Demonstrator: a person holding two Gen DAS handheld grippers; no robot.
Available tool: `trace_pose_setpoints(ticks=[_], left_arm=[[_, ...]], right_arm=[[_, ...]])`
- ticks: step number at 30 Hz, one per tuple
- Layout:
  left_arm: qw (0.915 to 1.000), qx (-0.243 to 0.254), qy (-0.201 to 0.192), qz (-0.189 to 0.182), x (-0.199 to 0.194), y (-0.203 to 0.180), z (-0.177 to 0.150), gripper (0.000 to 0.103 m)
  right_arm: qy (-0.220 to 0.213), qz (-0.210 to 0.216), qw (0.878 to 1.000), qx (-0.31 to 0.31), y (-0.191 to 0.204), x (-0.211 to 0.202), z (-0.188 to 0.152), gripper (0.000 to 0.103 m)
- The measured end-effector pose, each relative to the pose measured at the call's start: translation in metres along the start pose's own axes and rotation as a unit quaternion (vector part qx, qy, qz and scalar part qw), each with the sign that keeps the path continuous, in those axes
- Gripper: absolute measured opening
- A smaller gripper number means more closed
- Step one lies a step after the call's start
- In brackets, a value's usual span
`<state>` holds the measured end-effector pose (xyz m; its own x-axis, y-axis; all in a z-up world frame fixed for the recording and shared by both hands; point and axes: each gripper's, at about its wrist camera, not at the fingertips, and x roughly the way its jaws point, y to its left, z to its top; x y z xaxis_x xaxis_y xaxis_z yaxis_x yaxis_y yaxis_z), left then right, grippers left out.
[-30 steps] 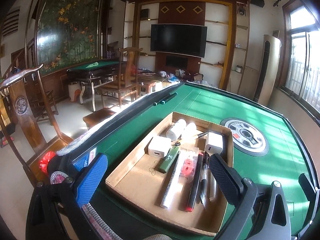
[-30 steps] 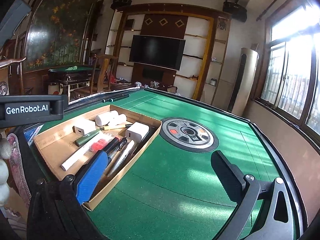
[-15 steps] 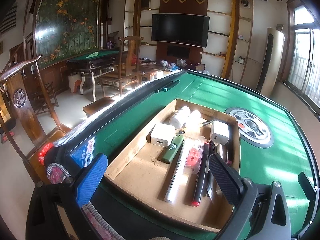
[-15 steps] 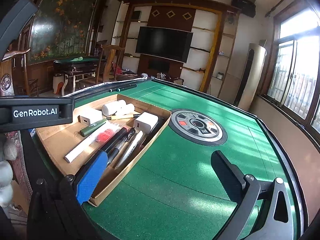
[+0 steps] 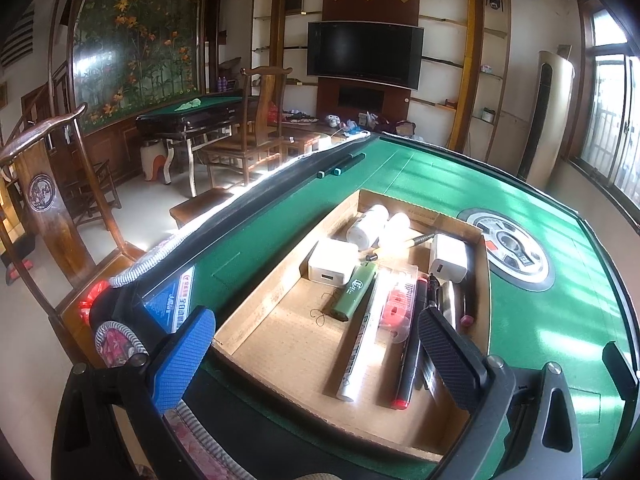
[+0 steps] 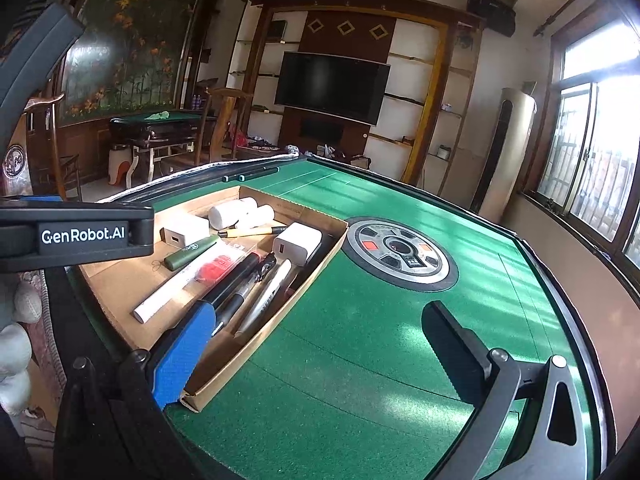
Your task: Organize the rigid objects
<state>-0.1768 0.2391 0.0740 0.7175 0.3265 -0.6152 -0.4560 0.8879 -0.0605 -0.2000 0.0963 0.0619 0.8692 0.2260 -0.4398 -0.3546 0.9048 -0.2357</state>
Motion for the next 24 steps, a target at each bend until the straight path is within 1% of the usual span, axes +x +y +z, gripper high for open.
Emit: trace_pose_setpoints(ticks=[8, 11, 16, 24], left_arm=[[0.9999, 0.003, 0.009, 0.005, 0.002, 0.003, -0.001, 0.102], [0.9999, 0.002, 0.012, 0.01, 0.004, 0.004, -0.001, 0.102], [0.9998, 0.002, 0.006, 0.02, 0.0, 0.006, 0.001, 0.102], [0.9996, -0.001, 0.013, 0.027, 0.002, 0.008, 0.001, 0.102]], right_arm=[[0.002, 0.003, 1.0, -0.001, 0.002, 0.0, 0.001, 0.103], [0.009, 0.014, 1.0, -0.003, 0.006, 0.001, 0.006, 0.103], [0.016, 0.026, 1.0, -0.005, 0.01, 0.005, 0.021, 0.103], [0.028, 0.028, 0.999, -0.011, 0.013, 0.01, 0.027, 0.103]])
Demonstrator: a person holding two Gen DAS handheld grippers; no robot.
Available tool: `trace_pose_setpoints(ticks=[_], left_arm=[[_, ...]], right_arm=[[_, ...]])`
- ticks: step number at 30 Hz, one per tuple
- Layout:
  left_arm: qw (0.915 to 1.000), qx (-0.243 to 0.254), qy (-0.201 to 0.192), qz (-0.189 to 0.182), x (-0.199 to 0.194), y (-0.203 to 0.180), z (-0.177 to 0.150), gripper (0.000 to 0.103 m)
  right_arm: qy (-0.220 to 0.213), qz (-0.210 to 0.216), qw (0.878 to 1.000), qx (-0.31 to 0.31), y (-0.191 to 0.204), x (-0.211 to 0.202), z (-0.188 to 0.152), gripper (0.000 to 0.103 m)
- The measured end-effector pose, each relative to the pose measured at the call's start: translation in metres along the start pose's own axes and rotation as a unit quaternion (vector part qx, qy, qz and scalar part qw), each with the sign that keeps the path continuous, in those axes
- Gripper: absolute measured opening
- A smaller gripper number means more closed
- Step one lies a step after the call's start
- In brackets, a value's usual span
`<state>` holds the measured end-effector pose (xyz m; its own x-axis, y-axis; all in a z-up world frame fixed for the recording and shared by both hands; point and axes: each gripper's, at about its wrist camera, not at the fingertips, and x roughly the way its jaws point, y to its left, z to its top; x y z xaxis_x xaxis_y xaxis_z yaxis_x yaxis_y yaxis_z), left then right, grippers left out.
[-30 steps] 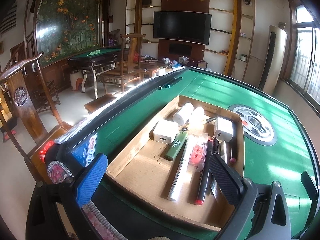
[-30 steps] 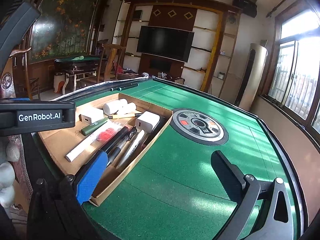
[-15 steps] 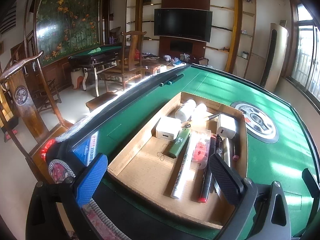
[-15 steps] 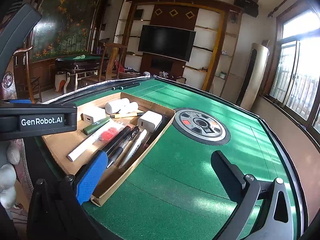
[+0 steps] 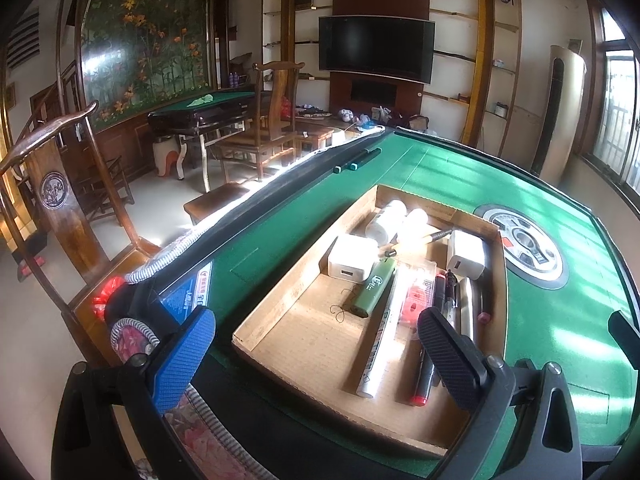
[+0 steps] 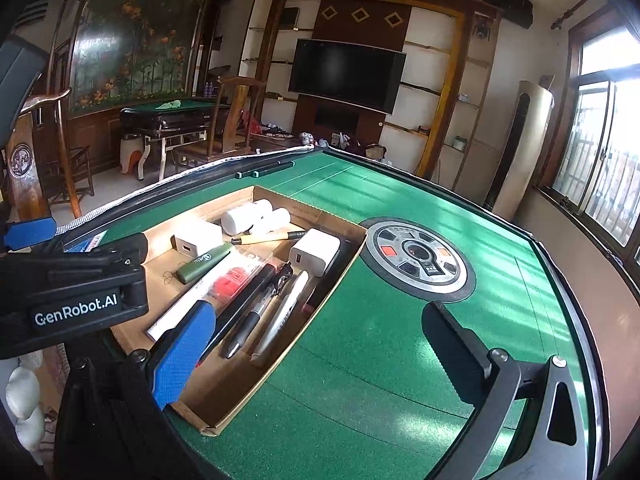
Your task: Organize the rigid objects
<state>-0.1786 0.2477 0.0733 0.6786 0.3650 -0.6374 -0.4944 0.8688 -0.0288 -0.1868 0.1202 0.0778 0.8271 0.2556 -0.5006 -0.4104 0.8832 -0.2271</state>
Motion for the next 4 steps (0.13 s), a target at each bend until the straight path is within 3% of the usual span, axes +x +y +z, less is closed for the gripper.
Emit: trace_pose_setpoints(ticks=[4], left_arm=[[1.0, 0.002, -0.001, -0.001, -0.0026, -0.002, 0.0004, 0.102]], right_arm=[[0.0, 0.0, 1.0, -0.01, 0.0015, -0.0003, 0.0012, 0.103]])
